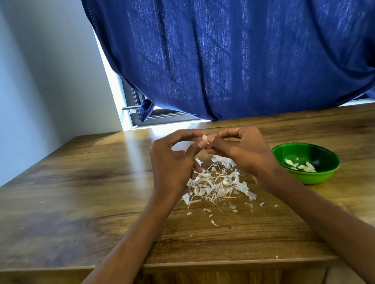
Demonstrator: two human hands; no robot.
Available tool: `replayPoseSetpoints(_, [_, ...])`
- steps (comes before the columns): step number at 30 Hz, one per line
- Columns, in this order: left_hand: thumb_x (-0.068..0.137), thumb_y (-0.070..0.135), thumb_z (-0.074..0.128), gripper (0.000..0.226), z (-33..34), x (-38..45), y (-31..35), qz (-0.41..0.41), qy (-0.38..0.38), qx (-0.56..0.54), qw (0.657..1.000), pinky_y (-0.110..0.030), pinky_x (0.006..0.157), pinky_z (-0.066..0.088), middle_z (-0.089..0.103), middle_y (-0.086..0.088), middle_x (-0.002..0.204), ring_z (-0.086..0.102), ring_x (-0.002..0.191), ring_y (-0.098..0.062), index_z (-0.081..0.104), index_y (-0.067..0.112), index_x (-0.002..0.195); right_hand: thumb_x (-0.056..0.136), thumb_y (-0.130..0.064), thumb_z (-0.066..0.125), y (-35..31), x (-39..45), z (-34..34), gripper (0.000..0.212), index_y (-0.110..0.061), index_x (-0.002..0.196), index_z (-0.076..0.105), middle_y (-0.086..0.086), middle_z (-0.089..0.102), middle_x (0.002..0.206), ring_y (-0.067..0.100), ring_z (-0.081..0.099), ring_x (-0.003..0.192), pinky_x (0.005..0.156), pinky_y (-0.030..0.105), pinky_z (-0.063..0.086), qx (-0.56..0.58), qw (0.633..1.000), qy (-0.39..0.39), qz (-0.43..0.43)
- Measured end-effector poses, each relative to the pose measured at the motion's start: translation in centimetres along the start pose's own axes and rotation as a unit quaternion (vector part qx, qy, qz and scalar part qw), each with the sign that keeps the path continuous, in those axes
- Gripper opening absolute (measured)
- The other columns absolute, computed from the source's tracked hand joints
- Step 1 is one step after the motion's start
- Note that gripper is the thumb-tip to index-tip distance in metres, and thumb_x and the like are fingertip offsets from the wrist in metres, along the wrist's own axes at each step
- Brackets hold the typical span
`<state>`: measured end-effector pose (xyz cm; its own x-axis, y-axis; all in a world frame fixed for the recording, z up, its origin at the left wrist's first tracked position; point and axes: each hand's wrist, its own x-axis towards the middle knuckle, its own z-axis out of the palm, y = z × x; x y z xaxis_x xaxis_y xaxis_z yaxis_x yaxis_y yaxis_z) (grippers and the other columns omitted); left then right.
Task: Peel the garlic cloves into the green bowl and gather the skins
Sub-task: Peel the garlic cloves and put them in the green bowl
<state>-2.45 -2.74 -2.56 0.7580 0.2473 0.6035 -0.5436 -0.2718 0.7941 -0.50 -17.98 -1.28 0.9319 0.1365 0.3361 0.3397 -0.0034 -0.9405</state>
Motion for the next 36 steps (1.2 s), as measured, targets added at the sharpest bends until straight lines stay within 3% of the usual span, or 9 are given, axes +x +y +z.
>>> replayPoseSetpoints(7, [0.088,0.009,0.078,0.007,-0.06,0.12,0.27,-0.026,-0.024,-0.044,0.998,-0.026,0.038,0.045,0.078,0.008,0.093,0.056,0.036,-0.018,0.077,0.013,0.094,0.092,-0.013,0.071,-0.19,-0.12,0.03,0.010,-0.007,0.099,0.075,0.008,0.078,0.092,0.017,0.076,0.089,0.079,0.023,0.060,0.034,0.999,-0.024,0.005])
replayPoseSetpoints(14, [0.087,0.015,0.082,0.007,-0.07,-0.19,0.42,-0.013,0.003,0.000,1.000,-0.027,0.037,0.046,0.079,0.012,0.087,0.061,0.037,-0.023,0.081,0.018,0.093,0.090,-0.009,0.073,-0.03,-0.02,0.09,0.009,-0.004,0.097,0.075,0.008,0.078,0.089,0.018,0.077,0.085,0.077,0.024,0.060,0.026,1.000,0.016,-0.005])
replayPoseSetpoints(18, [0.086,0.021,0.083,0.009,0.07,-0.42,0.46,0.007,-0.002,0.038,0.999,-0.024,0.039,0.047,0.079,0.014,0.084,0.064,0.040,-0.019,0.082,0.025,0.094,0.087,-0.010,0.076,-0.07,-0.14,0.17,0.004,-0.011,0.090,0.077,0.002,0.078,0.088,0.014,0.076,0.084,0.074,0.023,0.060,-0.006,0.999,0.024,-0.025])
replayPoseSetpoints(24, [0.085,0.014,0.083,0.009,-0.11,0.03,0.22,-0.026,0.005,-0.003,1.000,-0.025,0.037,0.044,0.079,0.007,0.081,0.063,0.040,-0.024,0.081,0.020,0.090,0.088,-0.008,0.075,-0.12,-0.36,0.16,0.004,-0.011,0.090,0.075,0.006,0.078,0.090,0.017,0.076,0.085,0.075,0.025,0.060,-0.002,0.999,0.009,-0.047])
replayPoseSetpoints(28, [0.085,0.011,0.082,0.007,-0.12,0.27,0.41,-0.067,0.010,-0.041,0.997,-0.023,0.037,0.042,0.079,0.004,0.081,0.059,0.039,-0.020,0.081,0.016,0.091,0.087,-0.002,0.076,-0.03,-0.17,0.10,0.016,-0.012,0.099,0.074,0.005,0.078,0.093,0.017,0.076,0.086,0.078,0.032,0.062,-0.018,0.999,-0.002,-0.047])
replayPoseSetpoints(32, [0.086,0.015,0.082,0.009,-0.21,0.21,0.40,-0.069,0.005,-0.044,0.997,-0.023,0.037,0.042,0.079,0.004,0.081,0.060,0.040,-0.020,0.079,0.020,0.092,0.092,0.000,0.068,0.02,-0.18,0.02,0.019,-0.016,0.098,0.077,-0.004,0.078,0.096,0.011,0.076,0.083,0.077,0.027,0.061,-0.069,0.995,0.018,-0.065])
replayPoseSetpoints(36, [0.084,0.016,0.084,0.007,-0.25,0.16,0.45,-0.061,0.006,-0.037,0.997,-0.023,0.037,0.042,0.079,0.004,0.081,0.062,0.042,-0.023,0.080,0.018,0.089,0.094,-0.002,0.065,-0.04,-0.11,0.03,0.020,-0.017,0.095,0.077,-0.001,0.078,0.097,0.010,0.076,0.081,0.077,0.027,0.062,-0.077,0.995,0.026,-0.058])
